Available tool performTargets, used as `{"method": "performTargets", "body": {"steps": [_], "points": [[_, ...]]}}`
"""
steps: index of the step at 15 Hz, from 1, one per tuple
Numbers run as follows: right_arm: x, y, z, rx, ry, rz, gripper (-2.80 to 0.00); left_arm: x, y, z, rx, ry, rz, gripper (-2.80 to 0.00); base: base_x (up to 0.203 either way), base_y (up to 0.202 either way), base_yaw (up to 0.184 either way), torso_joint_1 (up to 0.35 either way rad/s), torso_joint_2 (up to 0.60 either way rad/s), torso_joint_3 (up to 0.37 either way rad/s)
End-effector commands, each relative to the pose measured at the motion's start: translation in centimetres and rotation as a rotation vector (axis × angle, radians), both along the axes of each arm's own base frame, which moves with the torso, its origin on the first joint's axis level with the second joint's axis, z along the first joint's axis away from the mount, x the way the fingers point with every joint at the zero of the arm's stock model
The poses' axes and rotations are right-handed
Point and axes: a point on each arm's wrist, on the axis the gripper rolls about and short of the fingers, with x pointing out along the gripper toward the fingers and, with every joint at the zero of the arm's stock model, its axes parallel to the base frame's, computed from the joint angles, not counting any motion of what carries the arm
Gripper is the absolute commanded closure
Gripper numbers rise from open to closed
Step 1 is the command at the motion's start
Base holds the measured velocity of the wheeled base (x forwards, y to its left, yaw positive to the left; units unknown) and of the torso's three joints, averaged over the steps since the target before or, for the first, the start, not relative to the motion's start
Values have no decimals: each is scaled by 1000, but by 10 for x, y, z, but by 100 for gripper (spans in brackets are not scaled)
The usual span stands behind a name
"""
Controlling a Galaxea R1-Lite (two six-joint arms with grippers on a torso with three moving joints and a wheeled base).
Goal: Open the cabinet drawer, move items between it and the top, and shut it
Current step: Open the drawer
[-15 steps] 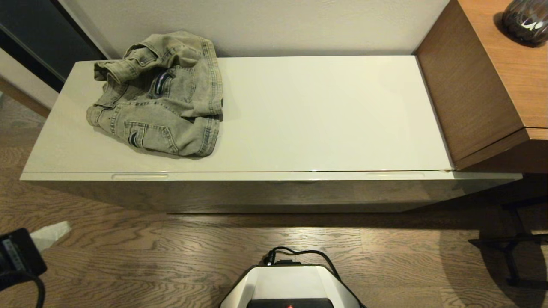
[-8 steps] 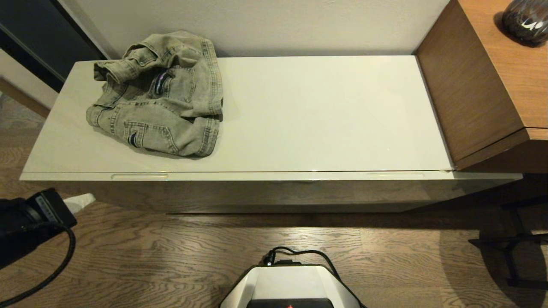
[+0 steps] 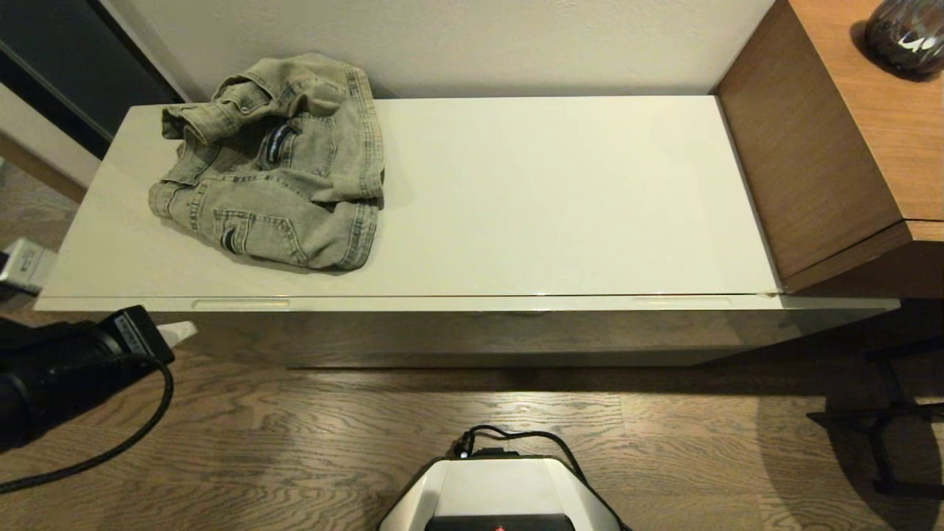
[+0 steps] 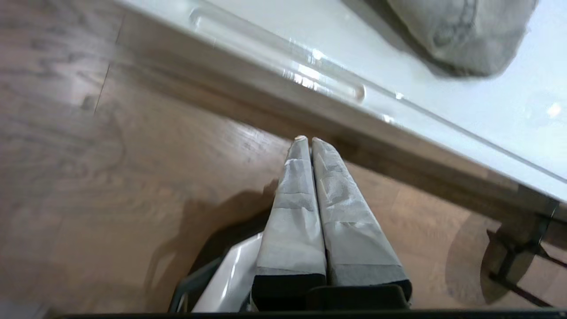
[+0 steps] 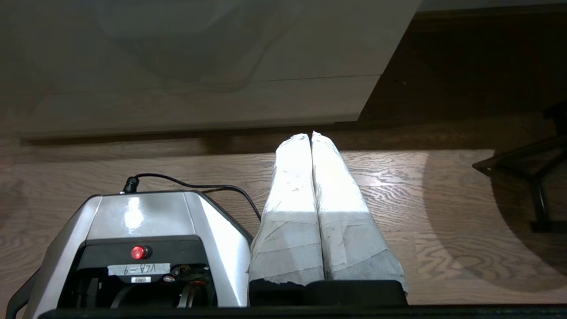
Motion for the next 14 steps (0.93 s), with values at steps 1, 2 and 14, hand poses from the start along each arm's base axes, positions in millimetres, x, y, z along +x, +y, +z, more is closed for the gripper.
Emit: {"method": "performTargets", "body": {"steps": [1,2,14], "points": [[0,0,0,0,1,0,0,21,0,-14,-1,22,3,0,0,0,0,0,0,0],[0,0,0,0,1,0,0,25,0,-14,-1,13,6,0,0,0,0,0,0,0],[0,0,0,0,1,0,0,77,-8,-21,-56,-16,4,0,0,0,0,0,0,0]]}}
